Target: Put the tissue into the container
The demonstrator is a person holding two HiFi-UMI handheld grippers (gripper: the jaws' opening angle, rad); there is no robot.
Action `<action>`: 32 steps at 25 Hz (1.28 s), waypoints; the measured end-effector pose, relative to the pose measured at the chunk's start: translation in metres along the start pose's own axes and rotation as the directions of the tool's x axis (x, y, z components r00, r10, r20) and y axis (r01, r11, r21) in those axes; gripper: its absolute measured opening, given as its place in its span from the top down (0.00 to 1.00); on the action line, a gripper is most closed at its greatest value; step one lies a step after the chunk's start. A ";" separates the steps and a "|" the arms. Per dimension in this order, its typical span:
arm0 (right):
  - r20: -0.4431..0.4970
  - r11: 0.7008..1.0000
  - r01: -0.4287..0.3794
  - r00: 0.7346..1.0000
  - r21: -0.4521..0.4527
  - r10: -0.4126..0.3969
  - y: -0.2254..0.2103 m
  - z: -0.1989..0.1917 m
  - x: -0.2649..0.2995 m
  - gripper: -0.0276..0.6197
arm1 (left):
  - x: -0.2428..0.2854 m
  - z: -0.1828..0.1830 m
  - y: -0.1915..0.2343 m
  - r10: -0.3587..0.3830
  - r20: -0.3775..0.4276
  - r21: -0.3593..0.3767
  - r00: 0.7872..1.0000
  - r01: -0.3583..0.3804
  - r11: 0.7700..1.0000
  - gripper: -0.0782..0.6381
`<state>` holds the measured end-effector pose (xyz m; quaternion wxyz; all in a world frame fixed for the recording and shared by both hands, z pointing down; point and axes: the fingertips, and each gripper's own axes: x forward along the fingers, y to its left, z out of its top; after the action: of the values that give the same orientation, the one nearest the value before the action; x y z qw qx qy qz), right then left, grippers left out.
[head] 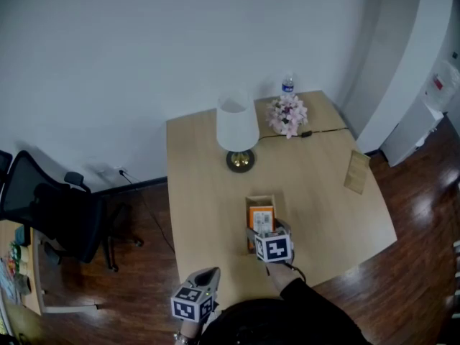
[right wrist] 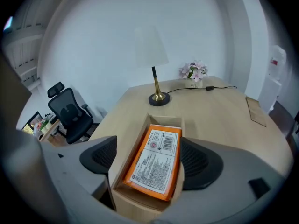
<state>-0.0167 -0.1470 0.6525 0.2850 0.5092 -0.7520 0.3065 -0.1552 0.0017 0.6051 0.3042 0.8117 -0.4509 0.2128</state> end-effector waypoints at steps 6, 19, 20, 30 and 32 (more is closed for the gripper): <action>0.047 0.999 -0.034 0.998 0.014 0.034 -0.004 0.017 -0.026 0.31 | 0.005 0.011 -0.004 -0.023 0.013 0.022 1.000 0.022 1.000 0.91; 0.038 0.994 -0.106 0.994 -0.003 0.106 -0.037 -0.037 -0.111 0.85 | 0.018 0.032 -0.025 -0.077 0.026 0.076 0.997 0.074 0.994 0.91; 0.026 0.994 -0.110 0.994 0.007 0.110 -0.040 -0.047 -0.113 0.91 | 0.019 0.031 -0.027 -0.080 0.026 0.074 0.996 0.078 0.994 0.91; -0.035 0.991 -0.132 0.990 0.034 0.133 -0.054 -0.086 -0.121 0.97 | 0.027 0.014 -0.048 -0.109 -0.019 0.102 0.994 0.111 0.989 0.91; -0.034 0.991 -0.133 0.990 0.033 0.134 -0.055 -0.085 -0.121 0.98 | 0.027 0.013 -0.048 -0.107 -0.020 0.100 0.994 0.108 0.989 0.91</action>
<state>0.0831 -0.0278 0.6277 0.2695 0.4565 -0.7744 0.3455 -0.0993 -0.0037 0.5972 0.2772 0.8475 -0.3928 0.2247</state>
